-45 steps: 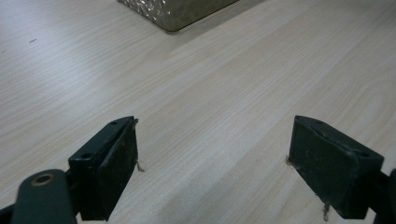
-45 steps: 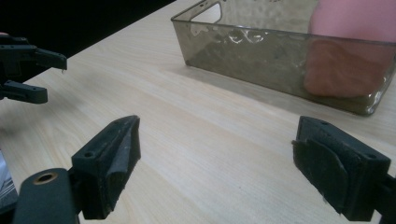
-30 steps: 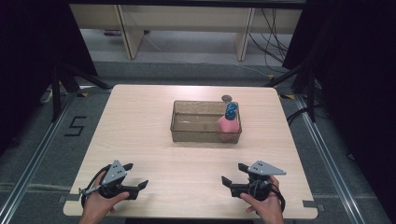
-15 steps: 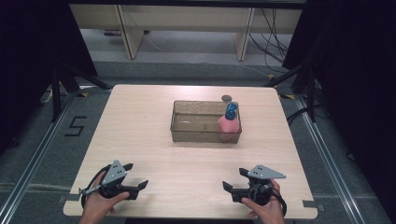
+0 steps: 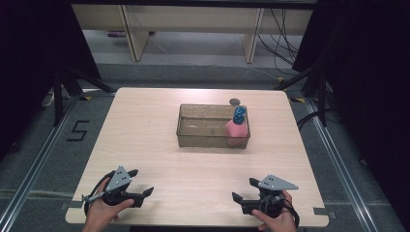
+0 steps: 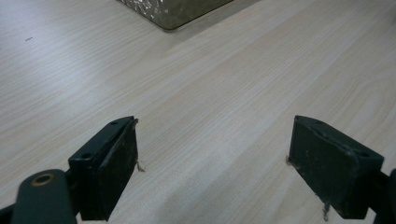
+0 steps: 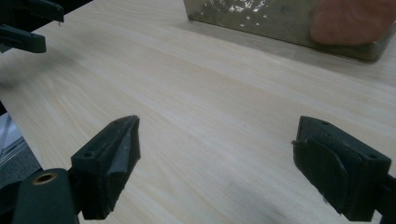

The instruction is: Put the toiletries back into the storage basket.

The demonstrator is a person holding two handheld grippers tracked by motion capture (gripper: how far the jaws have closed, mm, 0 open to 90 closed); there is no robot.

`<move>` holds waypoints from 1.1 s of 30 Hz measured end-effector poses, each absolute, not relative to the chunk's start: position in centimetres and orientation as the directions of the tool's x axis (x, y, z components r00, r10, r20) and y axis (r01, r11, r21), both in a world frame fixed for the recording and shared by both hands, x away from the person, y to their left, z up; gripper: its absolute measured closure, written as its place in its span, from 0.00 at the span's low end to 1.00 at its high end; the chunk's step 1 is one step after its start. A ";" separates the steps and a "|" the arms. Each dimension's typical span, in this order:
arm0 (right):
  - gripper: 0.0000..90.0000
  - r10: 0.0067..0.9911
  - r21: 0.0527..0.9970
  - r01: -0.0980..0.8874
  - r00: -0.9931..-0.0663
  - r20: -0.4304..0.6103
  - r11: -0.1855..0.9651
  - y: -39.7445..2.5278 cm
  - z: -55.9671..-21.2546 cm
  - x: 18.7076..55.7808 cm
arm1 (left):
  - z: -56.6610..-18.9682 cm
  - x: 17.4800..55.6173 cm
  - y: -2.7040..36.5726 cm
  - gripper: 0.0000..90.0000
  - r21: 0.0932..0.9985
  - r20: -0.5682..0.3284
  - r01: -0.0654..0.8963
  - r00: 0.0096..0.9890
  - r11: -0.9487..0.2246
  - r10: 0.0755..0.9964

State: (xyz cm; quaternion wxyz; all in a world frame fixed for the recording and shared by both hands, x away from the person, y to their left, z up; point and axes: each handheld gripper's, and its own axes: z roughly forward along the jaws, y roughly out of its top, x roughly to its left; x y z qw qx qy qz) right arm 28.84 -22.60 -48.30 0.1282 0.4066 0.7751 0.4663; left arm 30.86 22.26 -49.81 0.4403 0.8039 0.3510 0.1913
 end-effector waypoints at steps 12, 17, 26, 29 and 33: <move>0.17 0.749 0.833 0.501 -0.639 0.173 0.236 -23.0 -48.5 28.1 | -49.8 30.8 22.2 0.17 0.844 -0.004 0.396 0.677 -0.360 0.736; 0.17 0.750 0.827 0.510 -0.637 0.179 0.236 -23.2 -48.4 27.8 | -49.8 30.9 22.2 0.17 0.846 -0.004 0.393 0.680 -0.360 0.733; 0.17 0.747 0.831 0.505 -0.641 0.179 0.234 -23.3 -48.5 27.6 | -49.8 30.9 22.3 0.17 0.848 -0.002 0.390 0.680 -0.360 0.733; 0.18 0.748 0.833 0.499 -0.642 0.169 0.240 -23.4 -48.5 27.6 | -49.8 30.9 22.3 0.17 0.847 0.006 0.384 0.683 -0.367 0.730; 0.18 0.754 0.833 0.508 -0.630 0.187 0.218 -23.2 -48.5 27.5 | -49.8 30.9 22.3 0.17 0.848 0.003 0.386 0.681 -0.363 0.732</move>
